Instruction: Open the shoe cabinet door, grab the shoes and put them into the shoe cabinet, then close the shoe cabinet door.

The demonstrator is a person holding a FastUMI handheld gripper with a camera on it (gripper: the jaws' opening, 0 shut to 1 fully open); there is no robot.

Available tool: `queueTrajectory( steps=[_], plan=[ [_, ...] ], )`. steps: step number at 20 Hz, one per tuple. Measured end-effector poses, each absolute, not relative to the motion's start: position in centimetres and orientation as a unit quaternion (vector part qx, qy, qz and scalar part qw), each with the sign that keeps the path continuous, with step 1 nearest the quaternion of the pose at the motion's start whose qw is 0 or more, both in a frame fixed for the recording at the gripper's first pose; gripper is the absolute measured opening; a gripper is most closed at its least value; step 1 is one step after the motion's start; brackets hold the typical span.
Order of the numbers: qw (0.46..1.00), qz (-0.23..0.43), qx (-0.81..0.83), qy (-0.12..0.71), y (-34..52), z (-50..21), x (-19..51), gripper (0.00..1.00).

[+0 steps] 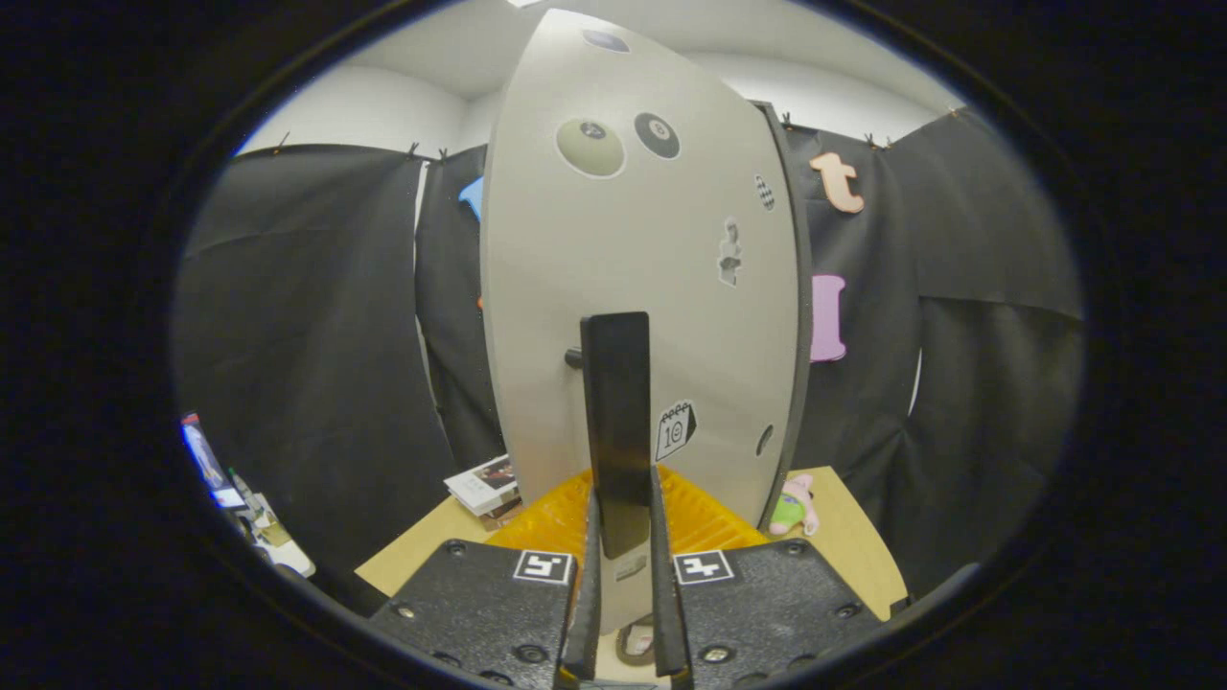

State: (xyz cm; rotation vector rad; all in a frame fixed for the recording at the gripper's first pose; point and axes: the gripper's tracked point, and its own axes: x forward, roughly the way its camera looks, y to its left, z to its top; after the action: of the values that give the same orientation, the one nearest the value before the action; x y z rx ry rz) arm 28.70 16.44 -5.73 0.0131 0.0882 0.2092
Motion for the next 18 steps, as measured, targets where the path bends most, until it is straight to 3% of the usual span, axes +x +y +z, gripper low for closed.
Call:
queueTrajectory(
  steps=[6,18],
  plan=[
    [0.997,0.069,0.01,0.039,15.1,-5.7,28.6,0.23],
    [0.999,0.011,0.009,0.042,12.8,-5.8,28.3,0.09]
  ],
)
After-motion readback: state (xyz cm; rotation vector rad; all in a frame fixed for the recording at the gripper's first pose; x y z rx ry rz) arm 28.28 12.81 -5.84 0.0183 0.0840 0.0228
